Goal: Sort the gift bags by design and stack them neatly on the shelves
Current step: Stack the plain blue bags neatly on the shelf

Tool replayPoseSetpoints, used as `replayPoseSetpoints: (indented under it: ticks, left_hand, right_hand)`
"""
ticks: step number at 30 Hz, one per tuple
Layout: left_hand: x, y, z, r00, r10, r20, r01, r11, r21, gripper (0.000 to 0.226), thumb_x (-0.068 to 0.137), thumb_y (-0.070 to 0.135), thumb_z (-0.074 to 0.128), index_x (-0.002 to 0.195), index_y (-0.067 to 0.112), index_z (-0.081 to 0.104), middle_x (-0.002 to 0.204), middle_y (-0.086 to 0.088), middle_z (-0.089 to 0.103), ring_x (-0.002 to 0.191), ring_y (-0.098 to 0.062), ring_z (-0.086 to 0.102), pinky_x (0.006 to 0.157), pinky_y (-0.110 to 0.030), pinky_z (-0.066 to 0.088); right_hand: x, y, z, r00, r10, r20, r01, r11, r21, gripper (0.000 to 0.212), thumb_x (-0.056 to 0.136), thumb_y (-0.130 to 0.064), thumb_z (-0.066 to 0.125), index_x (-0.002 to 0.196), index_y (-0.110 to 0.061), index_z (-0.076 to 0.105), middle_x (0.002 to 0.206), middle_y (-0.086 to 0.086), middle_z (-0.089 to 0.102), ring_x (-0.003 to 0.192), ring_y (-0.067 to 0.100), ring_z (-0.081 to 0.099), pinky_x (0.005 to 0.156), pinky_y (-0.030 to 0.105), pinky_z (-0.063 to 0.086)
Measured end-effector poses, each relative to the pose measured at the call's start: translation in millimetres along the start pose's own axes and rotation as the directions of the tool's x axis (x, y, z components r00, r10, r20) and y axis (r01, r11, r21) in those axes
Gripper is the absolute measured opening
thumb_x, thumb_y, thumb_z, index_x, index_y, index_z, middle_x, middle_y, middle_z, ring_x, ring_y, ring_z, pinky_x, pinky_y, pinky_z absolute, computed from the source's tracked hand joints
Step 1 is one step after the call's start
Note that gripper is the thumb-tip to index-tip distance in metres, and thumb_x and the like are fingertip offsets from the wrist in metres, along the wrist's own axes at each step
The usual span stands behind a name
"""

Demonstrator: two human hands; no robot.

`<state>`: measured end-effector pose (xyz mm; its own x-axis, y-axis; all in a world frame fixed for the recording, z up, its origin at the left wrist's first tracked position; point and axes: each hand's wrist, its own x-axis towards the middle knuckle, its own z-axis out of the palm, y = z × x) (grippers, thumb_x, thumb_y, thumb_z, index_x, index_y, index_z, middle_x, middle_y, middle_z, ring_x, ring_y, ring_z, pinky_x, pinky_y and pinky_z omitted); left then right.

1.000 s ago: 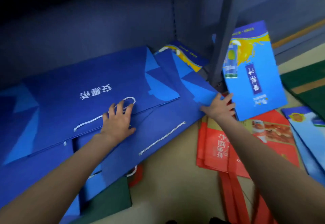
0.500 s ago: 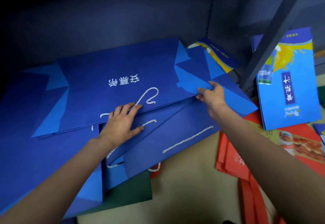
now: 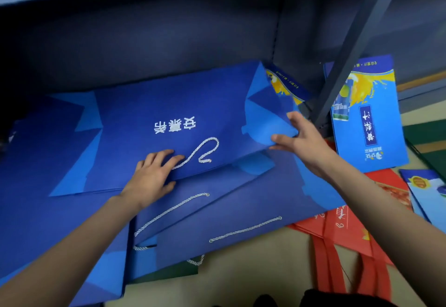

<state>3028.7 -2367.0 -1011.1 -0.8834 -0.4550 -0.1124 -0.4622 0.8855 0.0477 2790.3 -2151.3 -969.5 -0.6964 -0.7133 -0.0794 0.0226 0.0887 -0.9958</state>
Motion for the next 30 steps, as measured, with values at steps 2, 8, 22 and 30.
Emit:
replayPoseSetpoints:
  ticks: [2, 8, 22, 30]
  left_hand:
    - [1.1, 0.5, -8.8, 0.997, -0.025, -0.07, 0.023, 0.999, -0.029, 0.065, 0.085, 0.021, 0.061, 0.143, 0.027, 0.033, 0.148, -0.002, 0.029, 0.129, -0.027, 0.029, 0.101, -0.039, 0.028]
    - [-4.0, 4.7, -20.7, 0.975, 0.08, -0.207, -0.099, 0.992, -0.081, 0.068, 0.074, 0.016, 0.068, 0.134, 0.029, 0.038, 0.135, -0.007, 0.042, 0.114, -0.024, 0.033, 0.091, -0.047, 0.04]
    - [8.2, 111.2, 4.9, 0.781, 0.463, 0.42, -0.527, 0.849, 0.044, 0.058, 0.087, 0.046, 0.051, 0.14, 0.033, 0.031, 0.147, 0.008, 0.023, 0.131, -0.018, 0.027, 0.105, -0.033, 0.025]
    - [47.5, 111.2, -2.1, 0.887, 0.261, 0.381, -0.349, 0.919, 0.182, 0.065, 0.091, 0.045, 0.049, 0.146, 0.028, 0.019, 0.152, -0.001, 0.016, 0.134, -0.028, 0.023, 0.106, -0.041, 0.026]
  right_hand:
    - [-1.8, -18.3, -2.2, 0.995, -0.1, 0.018, 0.1, 0.995, -0.011, 0.023, 0.086, 0.01, 0.055, 0.098, -0.008, 0.047, 0.107, 0.007, 0.053, 0.086, 0.01, 0.061, 0.072, 0.027, 0.058]
    - [-14.5, -30.5, -25.8, 0.998, 0.032, -0.044, -0.027, 0.993, 0.114, 0.028, 0.085, 0.011, 0.054, 0.092, -0.015, 0.046, 0.106, 0.003, 0.057, 0.089, 0.017, 0.064, 0.067, 0.025, 0.058]
    - [-136.1, 45.2, -201.1, 0.627, 0.666, -0.404, -0.774, 0.588, -0.233, 0.031, 0.089, 0.013, 0.042, 0.11, -0.008, 0.049, 0.092, 0.017, 0.057, 0.06, 0.019, 0.056, 0.041, 0.015, 0.049]
    - [-68.9, 51.6, -117.1, 0.793, 0.596, -0.124, -0.574, 0.663, -0.48, 0.053, 0.088, -0.012, 0.061, 0.136, -0.022, 0.038, 0.118, 0.011, 0.049, 0.094, 0.024, 0.052, 0.079, 0.032, 0.044]
